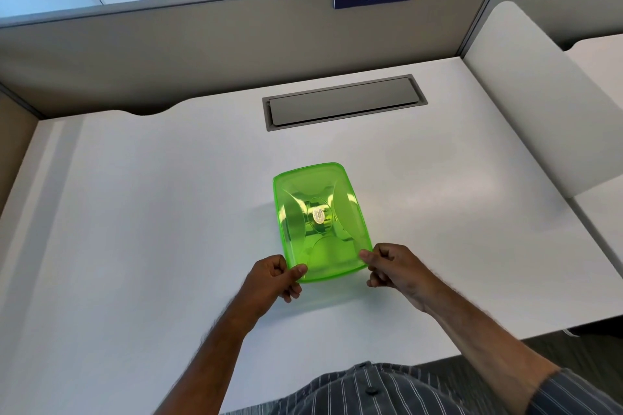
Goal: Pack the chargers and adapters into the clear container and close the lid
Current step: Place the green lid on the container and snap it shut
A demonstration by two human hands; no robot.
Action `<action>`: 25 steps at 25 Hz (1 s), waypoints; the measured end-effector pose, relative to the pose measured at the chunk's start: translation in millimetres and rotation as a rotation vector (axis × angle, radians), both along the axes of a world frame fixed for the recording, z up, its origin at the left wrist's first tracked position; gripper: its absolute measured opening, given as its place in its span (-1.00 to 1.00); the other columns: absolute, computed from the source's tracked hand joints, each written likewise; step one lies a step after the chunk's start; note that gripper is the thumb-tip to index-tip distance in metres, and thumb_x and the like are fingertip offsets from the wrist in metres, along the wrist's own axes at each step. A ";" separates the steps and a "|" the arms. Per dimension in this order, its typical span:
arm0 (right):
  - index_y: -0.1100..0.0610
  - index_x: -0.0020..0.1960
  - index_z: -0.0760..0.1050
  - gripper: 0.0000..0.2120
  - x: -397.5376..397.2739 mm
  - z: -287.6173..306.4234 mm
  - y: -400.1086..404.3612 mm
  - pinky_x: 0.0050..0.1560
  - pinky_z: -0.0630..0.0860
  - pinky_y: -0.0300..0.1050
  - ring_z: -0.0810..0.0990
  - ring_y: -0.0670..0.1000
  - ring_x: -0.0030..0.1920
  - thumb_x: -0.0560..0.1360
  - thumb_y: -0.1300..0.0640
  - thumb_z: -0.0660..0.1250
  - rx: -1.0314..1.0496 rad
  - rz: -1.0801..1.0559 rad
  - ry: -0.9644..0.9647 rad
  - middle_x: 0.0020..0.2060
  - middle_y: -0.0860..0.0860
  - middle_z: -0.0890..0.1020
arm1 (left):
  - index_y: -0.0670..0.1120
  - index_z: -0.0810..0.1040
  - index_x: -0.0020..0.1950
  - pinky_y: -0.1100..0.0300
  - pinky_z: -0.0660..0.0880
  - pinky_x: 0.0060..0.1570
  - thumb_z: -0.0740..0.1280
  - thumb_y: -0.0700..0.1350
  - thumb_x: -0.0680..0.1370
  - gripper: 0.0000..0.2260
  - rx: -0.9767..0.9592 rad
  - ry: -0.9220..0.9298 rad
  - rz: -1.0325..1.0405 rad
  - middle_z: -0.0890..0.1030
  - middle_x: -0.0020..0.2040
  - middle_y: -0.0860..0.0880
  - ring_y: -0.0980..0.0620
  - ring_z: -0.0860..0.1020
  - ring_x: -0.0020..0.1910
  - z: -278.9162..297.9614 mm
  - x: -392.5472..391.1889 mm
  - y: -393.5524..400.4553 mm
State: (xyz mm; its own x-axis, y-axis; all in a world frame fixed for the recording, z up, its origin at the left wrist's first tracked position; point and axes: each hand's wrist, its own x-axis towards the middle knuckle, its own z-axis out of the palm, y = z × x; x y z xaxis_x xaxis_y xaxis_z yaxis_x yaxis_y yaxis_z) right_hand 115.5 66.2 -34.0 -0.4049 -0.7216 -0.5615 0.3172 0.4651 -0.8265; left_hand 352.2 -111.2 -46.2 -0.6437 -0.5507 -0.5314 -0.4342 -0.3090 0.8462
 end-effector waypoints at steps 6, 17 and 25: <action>0.17 -0.25 0.48 -0.61 -2.1 2.0 1.9 -0.26 0.62 -0.04 0.62 0.16 -0.38 0.46 -0.13 0.48 0.036 0.053 0.076 -0.44 0.11 0.49 | -0.16 0.45 -0.14 0.12 0.59 -0.35 0.57 0.31 0.32 -0.42 -0.064 -0.053 -0.041 0.69 -0.30 -0.20 -0.06 0.64 -0.37 5.0 -3.2 -15.5; 0.24 -0.04 0.66 -0.48 12.3 5.6 8.3 -0.22 0.65 -0.05 0.75 0.20 -0.10 0.40 -0.24 0.50 0.077 0.105 -0.041 -0.14 0.22 0.75 | -0.14 0.44 0.50 -0.02 0.30 0.49 0.42 -0.04 0.60 -0.51 -0.949 -0.196 -0.189 0.47 0.50 -0.11 -0.16 0.41 0.48 43.7 -111.1 -98.5; 0.18 -0.13 0.64 -0.67 7.3 11.5 10.5 -0.26 0.64 -0.05 0.73 0.27 -0.08 0.45 -0.11 0.50 0.035 -0.062 -0.154 -0.14 0.25 0.72 | -0.05 0.49 0.44 -0.08 0.36 0.44 0.44 0.10 0.57 -0.51 -0.828 -0.316 -0.178 0.56 0.40 -0.07 -0.16 0.46 0.40 34.0 -117.5 -113.1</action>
